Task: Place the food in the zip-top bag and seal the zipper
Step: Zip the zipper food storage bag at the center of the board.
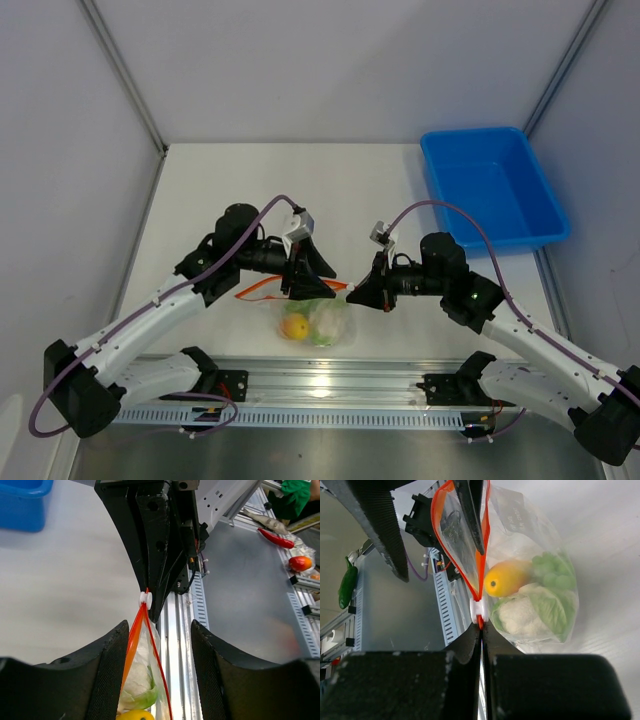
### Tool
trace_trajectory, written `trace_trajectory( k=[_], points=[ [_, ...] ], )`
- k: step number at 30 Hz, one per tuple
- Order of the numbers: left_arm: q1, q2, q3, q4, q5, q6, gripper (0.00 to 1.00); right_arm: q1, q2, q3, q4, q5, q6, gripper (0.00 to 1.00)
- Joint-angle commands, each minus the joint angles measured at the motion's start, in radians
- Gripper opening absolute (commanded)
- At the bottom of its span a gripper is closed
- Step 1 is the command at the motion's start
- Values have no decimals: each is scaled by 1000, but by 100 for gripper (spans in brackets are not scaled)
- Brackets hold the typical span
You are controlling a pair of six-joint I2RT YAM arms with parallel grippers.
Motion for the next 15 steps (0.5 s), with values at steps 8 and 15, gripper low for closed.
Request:
trace_trajectory(
  k=[8,15],
  points=[
    [-5,42,-3,98,68,-60,62,5,-9,14,42,-36,-14,0],
    [-15,66,3,104,65,-73,63,11,-5,12,48,-39,-11,0]
  ],
)
